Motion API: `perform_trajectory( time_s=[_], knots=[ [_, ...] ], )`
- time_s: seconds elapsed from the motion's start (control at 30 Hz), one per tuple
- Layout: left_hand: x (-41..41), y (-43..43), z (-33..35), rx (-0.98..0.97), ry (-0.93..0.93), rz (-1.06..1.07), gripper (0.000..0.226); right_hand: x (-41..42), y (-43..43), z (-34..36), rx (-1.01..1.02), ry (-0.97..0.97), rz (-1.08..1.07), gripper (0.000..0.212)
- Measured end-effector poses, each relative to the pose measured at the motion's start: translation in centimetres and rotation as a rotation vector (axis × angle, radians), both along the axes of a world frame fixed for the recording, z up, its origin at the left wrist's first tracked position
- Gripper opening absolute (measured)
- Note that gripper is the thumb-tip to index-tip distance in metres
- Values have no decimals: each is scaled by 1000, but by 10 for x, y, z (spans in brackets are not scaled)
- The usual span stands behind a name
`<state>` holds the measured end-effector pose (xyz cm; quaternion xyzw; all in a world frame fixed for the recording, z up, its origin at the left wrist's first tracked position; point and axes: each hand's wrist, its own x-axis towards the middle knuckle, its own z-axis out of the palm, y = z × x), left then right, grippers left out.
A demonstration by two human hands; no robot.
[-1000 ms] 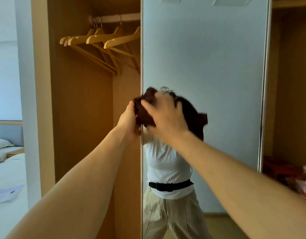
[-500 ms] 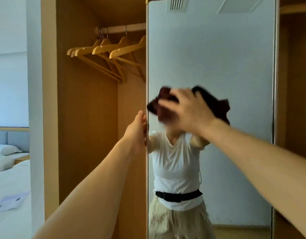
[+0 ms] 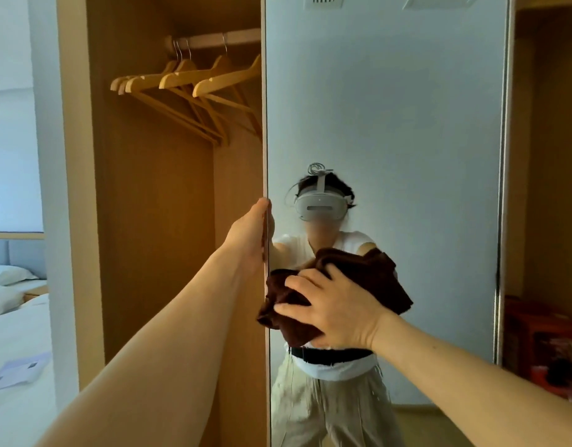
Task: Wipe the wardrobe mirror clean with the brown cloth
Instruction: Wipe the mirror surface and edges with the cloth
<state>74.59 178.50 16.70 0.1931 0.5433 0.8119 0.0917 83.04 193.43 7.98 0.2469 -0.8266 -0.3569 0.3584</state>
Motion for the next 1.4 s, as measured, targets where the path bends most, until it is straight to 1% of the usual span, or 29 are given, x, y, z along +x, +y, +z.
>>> perform_trajectory(
  time_s=[0.07, 0.13, 0.17, 0.23, 0.3, 0.4, 0.47, 0.5, 0.57, 0.63, 0.67, 0.73, 0.8, 0.83, 0.87, 0.93, 1.0, 1.03, 1.07, 1.1, 1.13, 1.17, 1.2, 1.23, 1.33, 1.4],
  knots=[
    [1, 3, 1, 44, -36, -48, 22, -1, 3, 24, 1, 28, 19, 61],
    [-2, 6, 1, 40, -36, -29, 21, -2, 6, 64, -116, 157, 18, 61],
    [-4, 7, -1, 49, -26, -20, 22, -2, 9, 87, -186, 236, 9, 63],
    [-7, 5, -4, 64, -44, -29, 33, 2, 14, 129, -325, 355, -33, 66],
    [-8, 4, -5, 23, -52, 3, 41, 6, 19, 156, -447, 455, -63, 64],
    [-7, 4, -7, 13, -52, 16, 43, 6, 19, 144, -522, 523, -83, 65],
    [-2, 4, -5, 53, -33, -4, 29, 8, 19, 107, -496, 489, -71, 71],
    [2, 4, -5, 58, -19, -4, 22, 11, 20, 83, -444, 441, -65, 74],
    [5, 4, -6, 25, 25, 23, 16, 22, 27, 31, -270, 278, -59, 78],
    [8, 2, -6, -9, 59, 54, 14, 36, 38, -9, -82, 83, -78, 73],
    [10, 1, -5, -31, 86, 67, 14, 42, 44, -16, -20, 22, -79, 69],
    [13, 0, 0, -127, 150, 99, 16, 46, 54, -6, 37, -23, -62, 64],
    [17, -1, 8, -198, 204, 120, 17, 47, 60, 22, 8, 31, -69, 63],
    [20, 1, 12, -224, 242, 131, 17, 47, 63, 42, -57, 98, -73, 64],
    [21, 3, 15, -271, 307, 172, 21, 49, 67, 63, -148, 170, -80, 67],
    [24, 10, 19, -438, 515, 371, 38, 54, 74, 105, -333, 282, -103, 71],
    [31, 23, 21, -601, 799, 655, 63, 60, 80, 138, -446, 351, -111, 67],
    [38, 32, 22, -648, 987, 775, 77, 62, 82, 148, -473, 367, -105, 64],
    [47, 42, 24, -665, 1189, 835, 86, 62, 83, 154, -487, 374, -93, 62],
    [55, 56, 27, -651, 1371, 813, 91, 62, 84, 156, -495, 381, -81, 62],
    [64, 70, 31, -627, 1501, 733, 92, 61, 86, 157, -505, 387, -72, 63],
    [72, 85, 35, -607, 1574, 645, 93, 60, 87, 156, -520, 392, -65, 65],
    [77, 97, 37, -587, 1606, 584, 94, 59, 88, 155, -545, 394, -57, 67],
    [79, 104, 39, -570, 1620, 567, 94, 58, 88, 155, -572, 395, -43, 69],
    [67, 107, 44, -571, 1678, 627, 95, 59, 88, 156, -597, 380, -21, 67],
    [58, 100, 46, -580, 1709, 623, 95, 62, 89, 157, -606, 315, -11, 71]
  ],
)
